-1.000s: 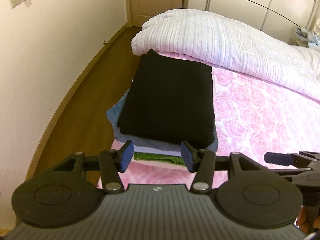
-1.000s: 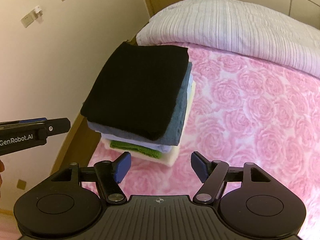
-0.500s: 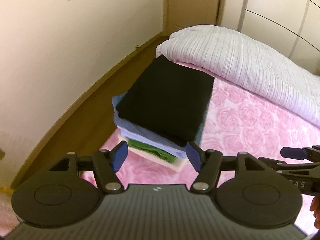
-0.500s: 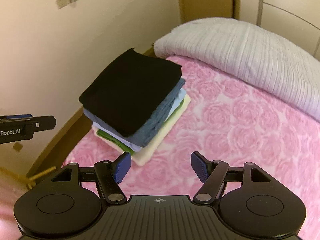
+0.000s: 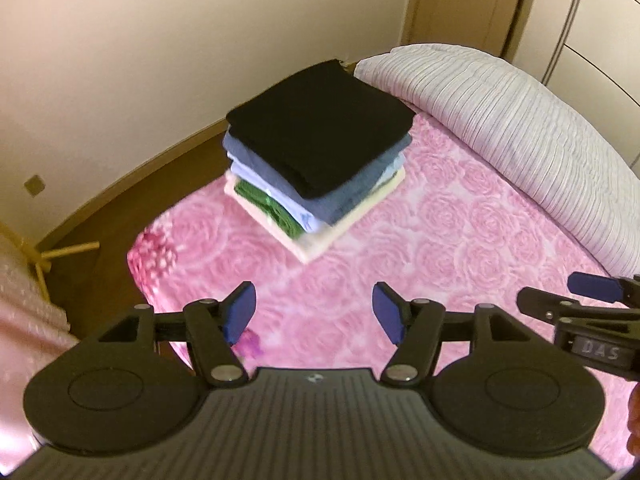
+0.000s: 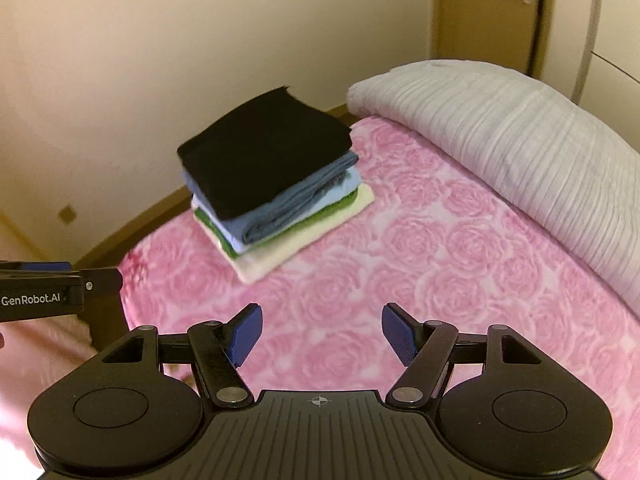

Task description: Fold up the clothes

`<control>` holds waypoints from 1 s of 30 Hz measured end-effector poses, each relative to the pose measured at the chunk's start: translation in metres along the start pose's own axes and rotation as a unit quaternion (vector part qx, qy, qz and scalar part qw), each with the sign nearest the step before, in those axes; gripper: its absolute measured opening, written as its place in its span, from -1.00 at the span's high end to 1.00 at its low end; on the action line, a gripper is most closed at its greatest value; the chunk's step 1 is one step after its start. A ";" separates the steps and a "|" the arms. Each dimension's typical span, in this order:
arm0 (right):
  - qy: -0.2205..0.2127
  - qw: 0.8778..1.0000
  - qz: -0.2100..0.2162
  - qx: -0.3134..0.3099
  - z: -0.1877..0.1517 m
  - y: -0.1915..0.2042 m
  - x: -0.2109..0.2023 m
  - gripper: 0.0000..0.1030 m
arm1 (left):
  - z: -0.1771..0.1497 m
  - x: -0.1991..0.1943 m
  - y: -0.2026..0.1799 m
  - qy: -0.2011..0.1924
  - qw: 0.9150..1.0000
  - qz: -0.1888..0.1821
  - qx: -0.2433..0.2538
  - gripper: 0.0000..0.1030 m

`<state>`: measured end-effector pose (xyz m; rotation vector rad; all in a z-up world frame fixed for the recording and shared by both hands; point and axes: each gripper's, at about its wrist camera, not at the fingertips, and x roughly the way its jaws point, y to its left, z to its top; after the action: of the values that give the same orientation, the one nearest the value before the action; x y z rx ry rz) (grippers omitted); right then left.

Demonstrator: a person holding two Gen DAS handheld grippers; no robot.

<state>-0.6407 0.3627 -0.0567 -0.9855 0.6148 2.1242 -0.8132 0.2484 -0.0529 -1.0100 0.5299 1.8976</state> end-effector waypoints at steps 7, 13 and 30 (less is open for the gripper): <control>0.027 0.999 0.019 -0.026 -0.005 -0.034 -0.001 -0.35 | -0.018 -0.017 -0.036 -0.005 0.999 0.020 -0.032 -0.18; 0.043 0.997 0.025 -0.056 -0.004 -0.048 0.012 -0.35 | -0.025 -0.019 -0.051 0.003 0.997 0.042 -0.059 -0.18; 0.074 0.993 0.036 -0.085 0.015 -0.092 0.051 -0.35 | -0.010 0.024 -0.103 0.042 0.992 0.070 -0.097 -0.18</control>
<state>-0.6014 0.4518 -0.0995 -1.2409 0.5547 2.2104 -0.7266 0.3064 -0.0744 -1.2094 0.4814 2.0699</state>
